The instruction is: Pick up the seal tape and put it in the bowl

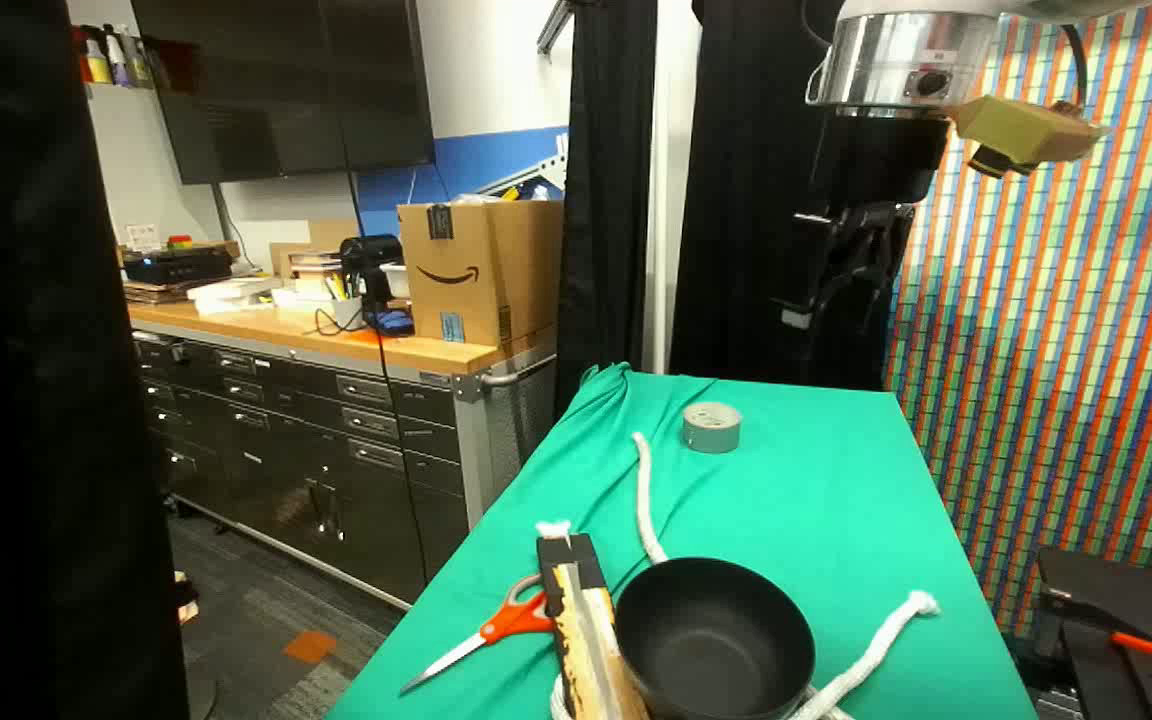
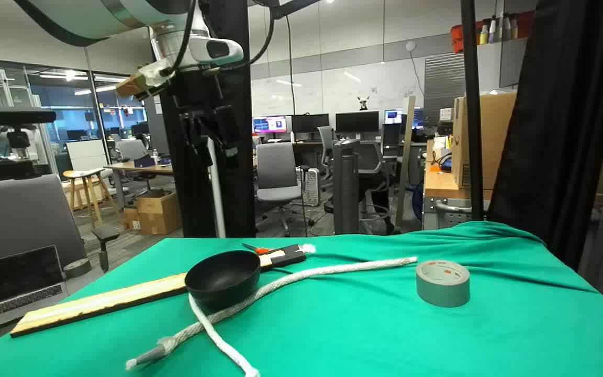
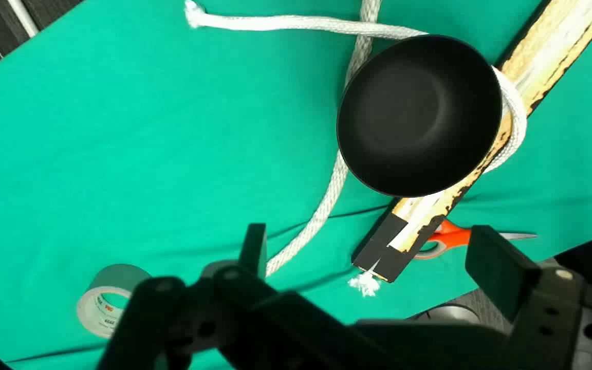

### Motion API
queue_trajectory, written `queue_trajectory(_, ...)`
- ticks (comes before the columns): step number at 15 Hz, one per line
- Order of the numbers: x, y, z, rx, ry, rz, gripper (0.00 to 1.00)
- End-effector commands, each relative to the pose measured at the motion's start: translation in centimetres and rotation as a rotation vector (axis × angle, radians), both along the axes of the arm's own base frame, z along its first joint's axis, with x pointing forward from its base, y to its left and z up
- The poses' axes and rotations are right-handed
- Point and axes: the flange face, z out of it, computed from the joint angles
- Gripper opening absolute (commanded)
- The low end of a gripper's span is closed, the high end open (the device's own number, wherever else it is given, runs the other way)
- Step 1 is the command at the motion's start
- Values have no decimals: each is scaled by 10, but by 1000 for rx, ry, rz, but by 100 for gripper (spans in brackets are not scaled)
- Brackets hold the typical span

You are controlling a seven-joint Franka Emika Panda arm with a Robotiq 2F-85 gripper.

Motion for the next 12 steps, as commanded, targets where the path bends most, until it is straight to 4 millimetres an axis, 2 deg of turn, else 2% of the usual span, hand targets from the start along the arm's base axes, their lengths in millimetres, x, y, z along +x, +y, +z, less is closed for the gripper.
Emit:
queue_trajectory(1,1,1,3,2,-4,1,100)
queue_trajectory(12,3,-1,10,-30,-33,9,100)
